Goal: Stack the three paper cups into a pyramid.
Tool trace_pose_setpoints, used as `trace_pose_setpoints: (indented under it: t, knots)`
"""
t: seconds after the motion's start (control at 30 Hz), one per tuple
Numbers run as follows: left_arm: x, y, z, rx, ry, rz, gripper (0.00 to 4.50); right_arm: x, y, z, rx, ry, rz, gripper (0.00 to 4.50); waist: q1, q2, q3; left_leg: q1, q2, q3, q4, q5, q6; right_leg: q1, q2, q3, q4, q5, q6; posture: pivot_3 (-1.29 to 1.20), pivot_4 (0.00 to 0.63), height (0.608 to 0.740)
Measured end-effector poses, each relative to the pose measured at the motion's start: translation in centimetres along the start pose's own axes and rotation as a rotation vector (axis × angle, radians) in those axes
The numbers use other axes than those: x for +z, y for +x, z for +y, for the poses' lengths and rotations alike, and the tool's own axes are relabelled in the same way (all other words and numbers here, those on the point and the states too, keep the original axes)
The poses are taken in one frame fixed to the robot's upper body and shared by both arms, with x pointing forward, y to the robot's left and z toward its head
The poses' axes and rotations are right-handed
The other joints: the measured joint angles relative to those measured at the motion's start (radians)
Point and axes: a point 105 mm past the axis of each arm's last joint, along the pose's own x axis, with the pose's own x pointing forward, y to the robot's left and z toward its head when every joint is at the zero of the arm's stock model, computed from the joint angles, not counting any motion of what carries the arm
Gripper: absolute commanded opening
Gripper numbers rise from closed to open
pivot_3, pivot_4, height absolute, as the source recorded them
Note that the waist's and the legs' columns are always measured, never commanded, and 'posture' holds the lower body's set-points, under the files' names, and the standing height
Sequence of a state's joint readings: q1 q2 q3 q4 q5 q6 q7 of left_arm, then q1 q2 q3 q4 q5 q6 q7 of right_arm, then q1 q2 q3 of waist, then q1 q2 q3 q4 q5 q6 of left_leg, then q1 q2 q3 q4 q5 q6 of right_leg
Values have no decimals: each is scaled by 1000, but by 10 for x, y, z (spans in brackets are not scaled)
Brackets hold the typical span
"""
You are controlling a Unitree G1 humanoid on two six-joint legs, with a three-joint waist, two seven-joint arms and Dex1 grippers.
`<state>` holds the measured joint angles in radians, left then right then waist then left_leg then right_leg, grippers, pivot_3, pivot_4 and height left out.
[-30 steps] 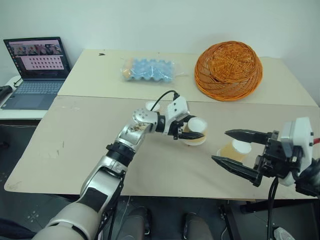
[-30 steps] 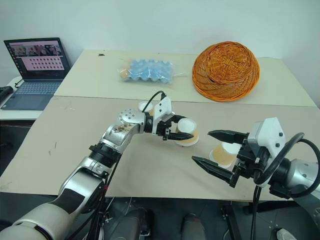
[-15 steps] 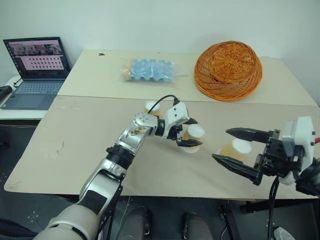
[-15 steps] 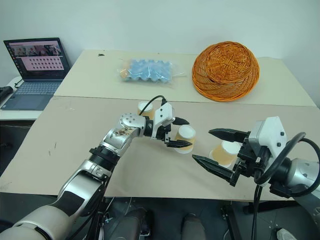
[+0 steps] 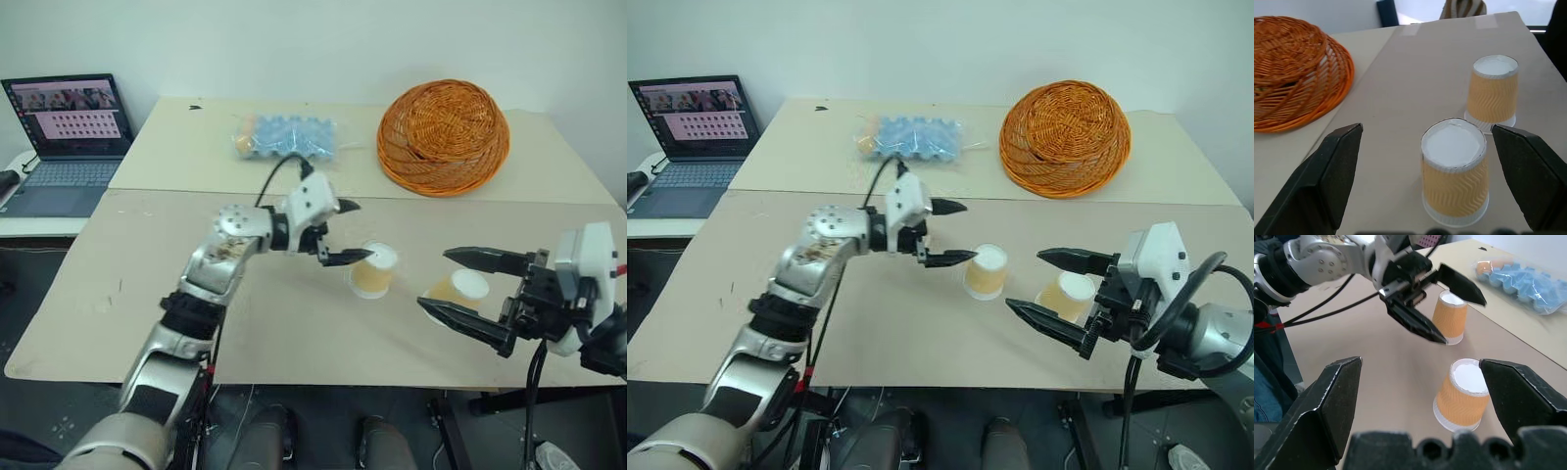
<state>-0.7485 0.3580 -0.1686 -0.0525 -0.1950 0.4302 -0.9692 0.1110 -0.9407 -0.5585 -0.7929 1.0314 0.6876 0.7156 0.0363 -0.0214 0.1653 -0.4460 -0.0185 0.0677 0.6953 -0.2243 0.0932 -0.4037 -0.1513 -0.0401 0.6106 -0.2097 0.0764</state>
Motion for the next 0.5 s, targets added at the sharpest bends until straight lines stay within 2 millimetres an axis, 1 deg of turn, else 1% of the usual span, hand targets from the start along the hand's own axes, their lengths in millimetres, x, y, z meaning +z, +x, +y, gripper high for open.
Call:
trace_pose_setpoints:
  t: [0.07,0.13,0.23,0.3,0.4,0.5]
  knots:
    - [3,-11,8,111,-25,-17,4469,0,0,0,5,-1,-1,4500,3,0,0,1,0,-1,0,0,0,-1,0,-1,-1,0,0,0,150,726]
    - [-1,-21,14,268,-84,-38,4469,0,1,1,9,-2,-3,4500,4,0,0,1,-1,-1,0,0,0,0,0,0,-1,0,0,0,150,726]
    - [-19,-27,15,435,-177,-41,4469,-1,1,0,15,2,-1,4500,5,0,0,1,-1,-1,0,0,0,1,0,0,0,0,1,0,150,726]
    - [-37,-31,12,561,-244,-17,4469,-3,1,-1,22,15,1,4500,6,0,0,1,-1,-1,1,0,-1,1,0,0,0,1,1,0,150,726]
    - [-48,-33,7,653,-299,-7,4469,-4,3,-1,34,25,1,4500,7,0,0,1,-1,-1,0,1,-1,1,0,0,0,1,1,0,150,726]
    - [-54,-29,3,686,-308,11,4469,-1,3,-2,37,17,-8,4500,8,0,0,1,-1,-1,1,1,-1,0,0,0,0,1,1,0,150,726]
